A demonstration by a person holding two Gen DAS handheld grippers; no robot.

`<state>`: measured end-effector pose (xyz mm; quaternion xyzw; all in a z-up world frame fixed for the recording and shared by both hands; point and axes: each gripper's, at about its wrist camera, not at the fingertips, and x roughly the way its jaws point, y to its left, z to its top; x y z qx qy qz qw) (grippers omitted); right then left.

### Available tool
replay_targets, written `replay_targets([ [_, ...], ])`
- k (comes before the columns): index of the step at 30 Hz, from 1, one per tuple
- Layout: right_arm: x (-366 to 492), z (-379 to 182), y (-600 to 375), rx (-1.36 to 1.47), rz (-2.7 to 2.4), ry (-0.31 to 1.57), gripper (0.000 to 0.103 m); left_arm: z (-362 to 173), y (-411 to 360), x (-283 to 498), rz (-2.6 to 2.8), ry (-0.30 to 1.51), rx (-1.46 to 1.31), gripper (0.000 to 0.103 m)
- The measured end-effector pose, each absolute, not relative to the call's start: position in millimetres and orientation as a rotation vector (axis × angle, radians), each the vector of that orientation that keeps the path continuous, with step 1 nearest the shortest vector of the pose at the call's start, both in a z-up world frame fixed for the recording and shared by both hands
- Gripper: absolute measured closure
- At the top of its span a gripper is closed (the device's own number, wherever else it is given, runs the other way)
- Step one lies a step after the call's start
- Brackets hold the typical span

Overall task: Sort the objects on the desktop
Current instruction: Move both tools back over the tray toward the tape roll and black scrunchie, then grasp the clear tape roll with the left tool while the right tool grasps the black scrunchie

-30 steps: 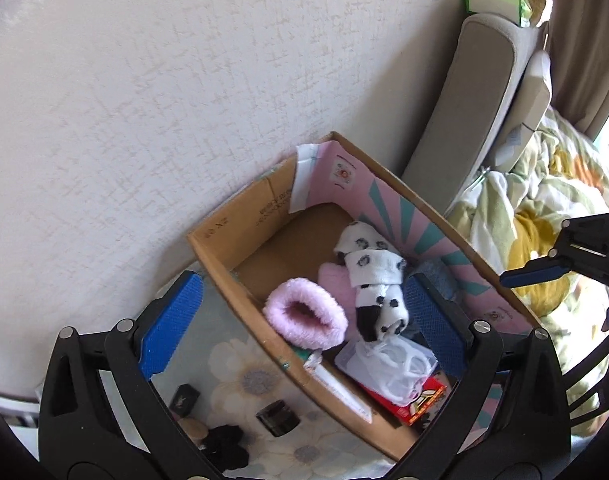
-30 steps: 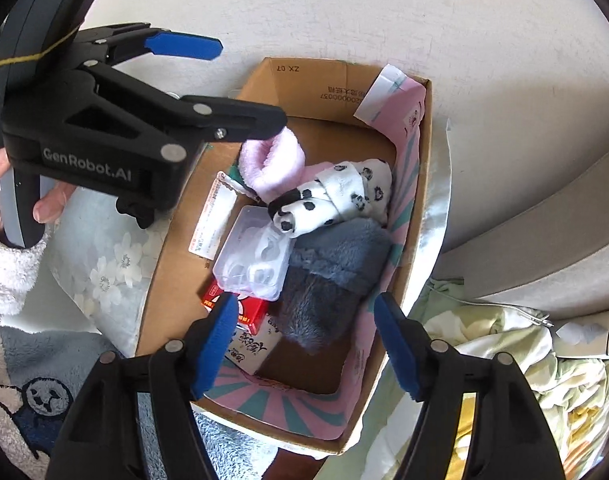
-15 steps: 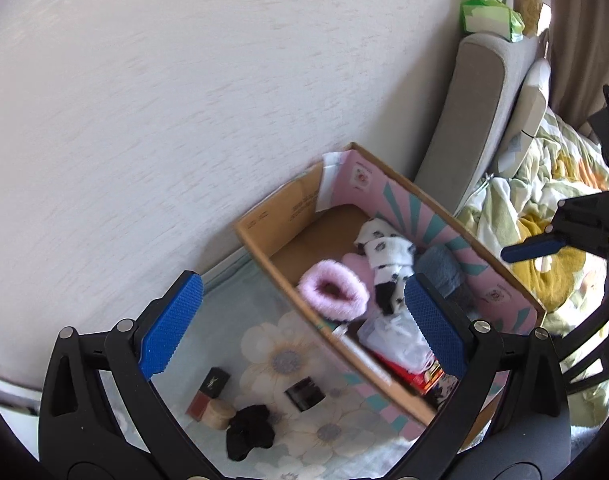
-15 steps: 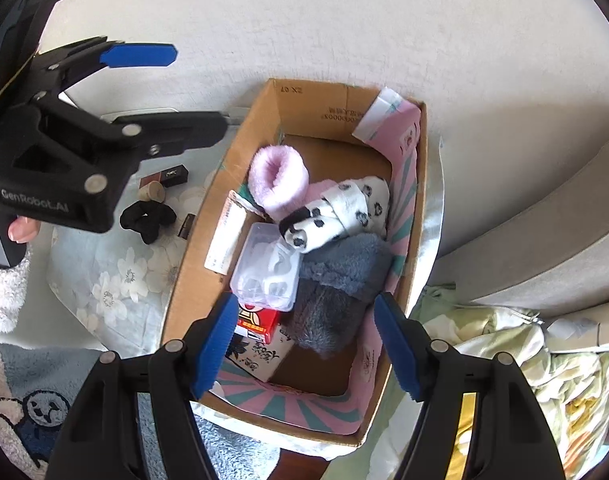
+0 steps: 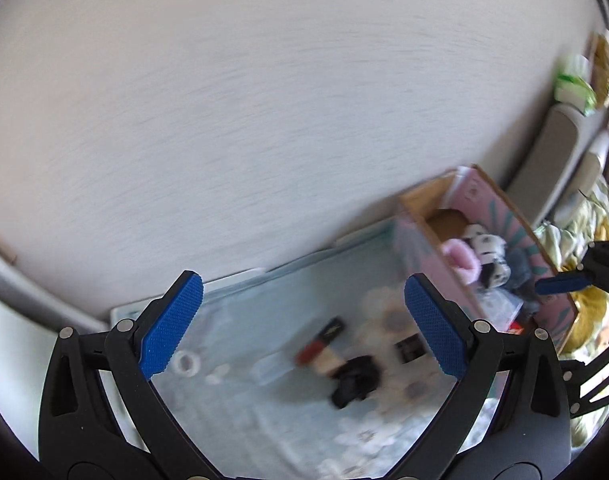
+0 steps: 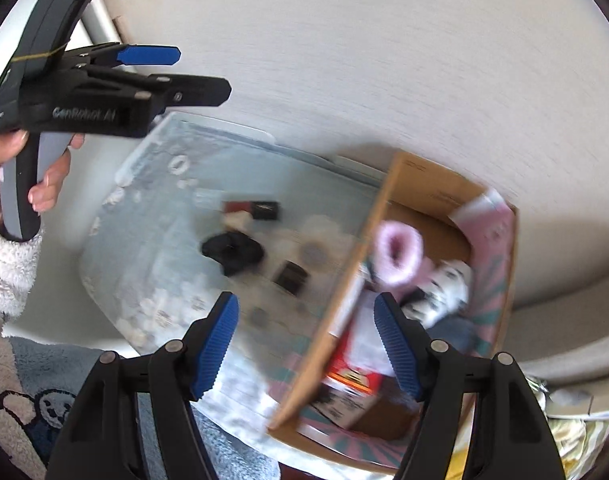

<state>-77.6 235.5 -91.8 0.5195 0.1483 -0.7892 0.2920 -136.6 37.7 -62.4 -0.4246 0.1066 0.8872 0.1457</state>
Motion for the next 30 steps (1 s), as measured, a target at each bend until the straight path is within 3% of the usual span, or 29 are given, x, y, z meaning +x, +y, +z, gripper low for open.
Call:
replay_targets([
  [14, -56, -156, 158, 1.471, -2.118, 0.209, 0.037, -147, -88, -124, 2.587, 0.176, -1.457, 0.002],
  [20, -60, -194, 143, 1.535, -2.198, 0.024, 0.037, -198, -123, -138, 2.609, 0.101, -1.501, 0.002],
  [30, -71, -237, 120, 1.514, -2.362, 0.039, 0.037, -266, -145, -179, 2.647, 0.063, -1.537, 0.007],
])
